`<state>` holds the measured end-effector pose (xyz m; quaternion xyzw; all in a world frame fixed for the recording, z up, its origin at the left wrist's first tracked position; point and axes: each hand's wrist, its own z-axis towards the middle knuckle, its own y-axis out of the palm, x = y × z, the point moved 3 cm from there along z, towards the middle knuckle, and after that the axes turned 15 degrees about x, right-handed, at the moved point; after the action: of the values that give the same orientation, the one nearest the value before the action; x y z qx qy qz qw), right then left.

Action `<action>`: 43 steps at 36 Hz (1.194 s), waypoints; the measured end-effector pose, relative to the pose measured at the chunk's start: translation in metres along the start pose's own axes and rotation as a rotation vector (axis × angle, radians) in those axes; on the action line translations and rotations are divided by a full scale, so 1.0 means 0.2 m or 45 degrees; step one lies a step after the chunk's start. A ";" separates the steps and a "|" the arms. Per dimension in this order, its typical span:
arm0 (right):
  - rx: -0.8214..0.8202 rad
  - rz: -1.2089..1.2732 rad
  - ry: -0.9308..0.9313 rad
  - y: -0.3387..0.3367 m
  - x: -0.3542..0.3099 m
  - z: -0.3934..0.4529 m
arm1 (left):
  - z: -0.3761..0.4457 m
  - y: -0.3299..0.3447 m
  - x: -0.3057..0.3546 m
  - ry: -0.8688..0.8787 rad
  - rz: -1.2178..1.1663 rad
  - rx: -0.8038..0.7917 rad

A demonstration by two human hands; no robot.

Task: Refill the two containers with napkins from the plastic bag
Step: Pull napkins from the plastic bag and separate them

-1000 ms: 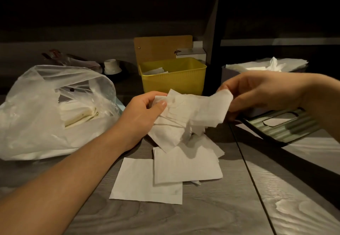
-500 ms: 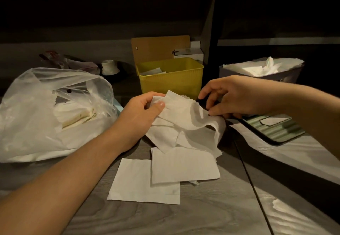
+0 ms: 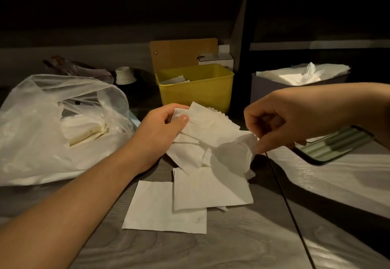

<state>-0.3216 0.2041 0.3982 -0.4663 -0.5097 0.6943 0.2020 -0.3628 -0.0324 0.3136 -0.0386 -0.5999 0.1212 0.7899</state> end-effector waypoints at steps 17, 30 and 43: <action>-0.073 -0.744 -0.235 0.13 -0.10 0.01 | 0.00 0.00 0.00 -0.007 0.002 0.003; -0.111 0.535 0.073 0.01 0.01 0.03 | -0.01 0.00 0.01 -0.007 0.028 0.010; -0.466 0.485 0.141 0.10 0.23 0.06 | -0.01 0.00 0.02 -0.029 0.052 0.018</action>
<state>-0.3505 0.2239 0.3607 -0.6197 -0.5179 0.5897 0.0076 -0.3602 -0.0323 0.3164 -0.0440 -0.6069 0.1419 0.7807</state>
